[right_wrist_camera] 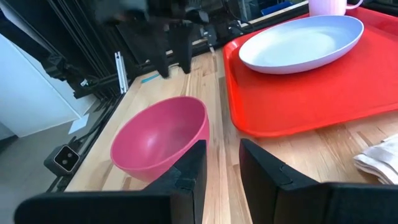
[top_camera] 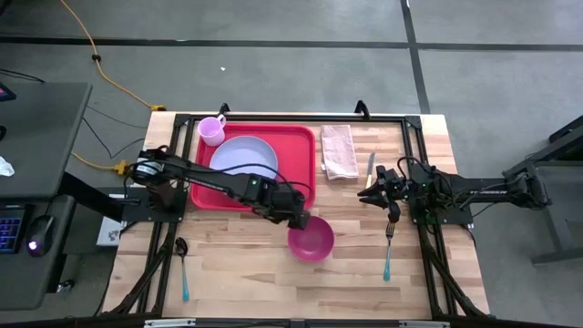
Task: Set up tray
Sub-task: Put the red bowl on top of the purple plate on the red serving tray
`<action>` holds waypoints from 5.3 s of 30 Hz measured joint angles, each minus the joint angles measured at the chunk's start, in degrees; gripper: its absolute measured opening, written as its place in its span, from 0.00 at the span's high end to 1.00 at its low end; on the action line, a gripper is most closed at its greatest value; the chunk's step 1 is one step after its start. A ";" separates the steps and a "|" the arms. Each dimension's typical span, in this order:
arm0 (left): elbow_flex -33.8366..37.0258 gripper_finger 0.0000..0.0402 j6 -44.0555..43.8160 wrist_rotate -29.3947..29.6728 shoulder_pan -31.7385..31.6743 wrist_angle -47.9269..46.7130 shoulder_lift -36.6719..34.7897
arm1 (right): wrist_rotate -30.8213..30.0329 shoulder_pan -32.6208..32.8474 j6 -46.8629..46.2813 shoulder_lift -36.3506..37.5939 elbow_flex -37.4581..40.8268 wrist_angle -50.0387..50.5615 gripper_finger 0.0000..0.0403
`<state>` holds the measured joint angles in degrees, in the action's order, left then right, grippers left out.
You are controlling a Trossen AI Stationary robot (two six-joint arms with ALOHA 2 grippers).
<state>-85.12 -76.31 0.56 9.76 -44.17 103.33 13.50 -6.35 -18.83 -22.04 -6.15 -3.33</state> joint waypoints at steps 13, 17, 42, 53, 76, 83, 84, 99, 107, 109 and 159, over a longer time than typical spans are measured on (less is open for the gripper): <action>-0.02 0.31 -0.48 -0.21 0.02 -0.37 4.50 | -0.01 0.02 -0.37 0.00 0.00 0.80 0.82; -0.17 0.31 -0.93 -1.22 0.02 0.06 5.49 | -0.02 0.02 -0.38 0.00 0.00 0.94 0.82; -0.22 0.31 -0.47 -1.07 0.02 2.80 9.23 | 0.17 0.00 -0.17 0.00 0.00 2.29 0.82; -0.22 0.31 1.09 -1.03 0.02 3.83 9.23 | 0.17 0.01 -0.16 0.00 0.00 2.29 0.82; -0.22 0.68 1.05 -0.98 0.02 -0.30 9.25 | 0.16 0.00 -0.15 0.00 0.00 2.29 0.82; -0.22 0.91 0.96 -0.89 0.02 -0.05 9.25 | 0.17 0.02 -0.15 0.00 0.00 2.27 0.82; -0.22 0.94 0.98 -0.83 0.02 0.28 9.25 | 0.16 0.00 -0.15 0.00 0.00 2.29 0.82; -4.78 0.96 0.08 -4.56 0.01 -3.79 9.33 | 0.15 0.01 -0.37 0.00 0.00 2.29 0.82; -17.35 0.96 4.27 -2.69 0.00 -25.36 9.33 | 0.15 0.01 -0.37 0.00 0.00 2.29 0.82; -20.19 0.96 4.54 -2.52 0.00 -30.06 9.33 | 0.15 0.02 -0.37 0.02 0.00 2.27 0.82; -27.78 0.96 39.08 7.41 -21.13 -45.74 6.14 | 0.13 0.01 -1.20 0.02 0.00 2.23 0.82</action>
<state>-112.91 -37.23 7.97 -11.37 -89.91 109.47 13.63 -6.34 -20.03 -22.02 -6.15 -1.10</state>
